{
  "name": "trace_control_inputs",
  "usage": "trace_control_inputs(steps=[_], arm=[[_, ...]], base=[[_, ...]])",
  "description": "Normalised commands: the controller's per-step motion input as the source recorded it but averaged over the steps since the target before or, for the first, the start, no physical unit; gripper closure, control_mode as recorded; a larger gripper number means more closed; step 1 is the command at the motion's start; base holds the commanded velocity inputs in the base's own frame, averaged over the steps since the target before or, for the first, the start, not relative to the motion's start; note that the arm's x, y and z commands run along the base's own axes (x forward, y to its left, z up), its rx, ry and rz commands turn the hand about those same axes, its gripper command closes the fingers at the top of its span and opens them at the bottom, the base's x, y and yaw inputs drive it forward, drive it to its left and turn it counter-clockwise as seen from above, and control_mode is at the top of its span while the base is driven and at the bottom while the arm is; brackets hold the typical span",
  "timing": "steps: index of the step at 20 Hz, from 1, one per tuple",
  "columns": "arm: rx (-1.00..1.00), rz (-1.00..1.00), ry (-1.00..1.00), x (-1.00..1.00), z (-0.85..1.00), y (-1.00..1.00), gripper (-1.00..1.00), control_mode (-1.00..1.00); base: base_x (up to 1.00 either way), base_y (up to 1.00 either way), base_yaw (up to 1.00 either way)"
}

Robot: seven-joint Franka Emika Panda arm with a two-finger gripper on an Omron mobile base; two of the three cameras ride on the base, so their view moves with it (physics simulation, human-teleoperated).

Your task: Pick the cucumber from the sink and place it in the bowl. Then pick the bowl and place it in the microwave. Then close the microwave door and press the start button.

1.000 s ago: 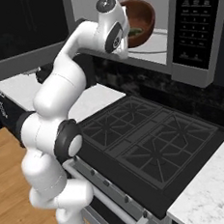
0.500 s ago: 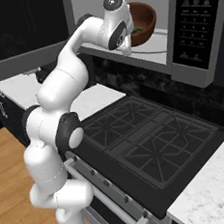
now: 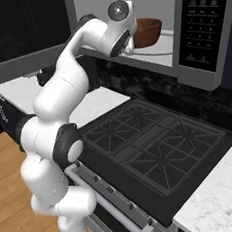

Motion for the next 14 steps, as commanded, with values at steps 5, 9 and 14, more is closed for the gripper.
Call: trace_control_inputs(steps=[5,9,14], arm=[[0.00,0.00,-0.40,-0.74,-0.23,0.59,-1.00,-1.00],[0.00,0.00,0.07,-0.93,0.57,0.08,-1.00,-1.00],[0.00,0.00,0.15,-1.00,0.58,0.06,-1.00,-1.00]], base=[[0.00,0.00,0.00],[0.00,0.00,0.00],[0.00,0.00,0.00]])
